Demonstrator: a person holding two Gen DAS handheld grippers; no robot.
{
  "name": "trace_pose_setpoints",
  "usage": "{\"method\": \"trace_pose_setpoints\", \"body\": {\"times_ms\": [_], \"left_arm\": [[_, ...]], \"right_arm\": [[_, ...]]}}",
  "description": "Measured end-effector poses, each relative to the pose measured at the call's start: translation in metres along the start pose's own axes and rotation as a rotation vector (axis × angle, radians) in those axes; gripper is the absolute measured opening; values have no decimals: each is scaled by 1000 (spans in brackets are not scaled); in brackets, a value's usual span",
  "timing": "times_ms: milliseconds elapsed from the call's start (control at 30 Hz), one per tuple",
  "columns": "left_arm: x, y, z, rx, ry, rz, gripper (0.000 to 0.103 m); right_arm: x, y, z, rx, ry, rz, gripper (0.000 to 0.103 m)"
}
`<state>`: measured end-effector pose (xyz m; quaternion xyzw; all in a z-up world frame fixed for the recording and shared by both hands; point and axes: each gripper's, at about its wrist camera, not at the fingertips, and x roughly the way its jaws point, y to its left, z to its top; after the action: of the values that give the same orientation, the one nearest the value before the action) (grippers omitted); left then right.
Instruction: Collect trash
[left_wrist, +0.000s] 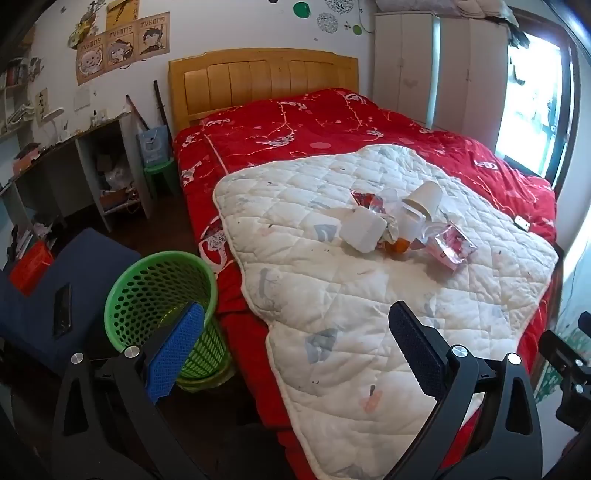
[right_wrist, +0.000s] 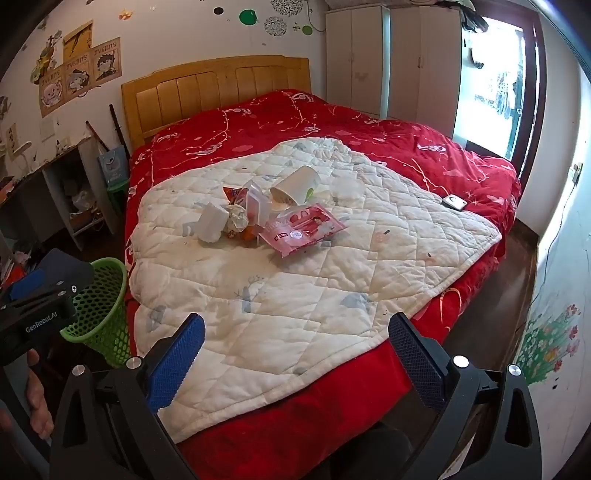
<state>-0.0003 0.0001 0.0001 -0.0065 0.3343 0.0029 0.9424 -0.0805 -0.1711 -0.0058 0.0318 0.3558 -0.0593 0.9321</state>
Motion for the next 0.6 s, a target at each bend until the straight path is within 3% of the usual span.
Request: {"method": "trace_pose_setpoints", "body": {"times_ms": [200, 600], "left_arm": [[5, -6, 9, -12, 49, 16, 98], [7, 6, 0, -50, 26, 6, 98]], "right_arm": [[0, -2, 0, 6, -5, 10, 96], [-1, -3, 1, -1, -6, -9, 96]]}}
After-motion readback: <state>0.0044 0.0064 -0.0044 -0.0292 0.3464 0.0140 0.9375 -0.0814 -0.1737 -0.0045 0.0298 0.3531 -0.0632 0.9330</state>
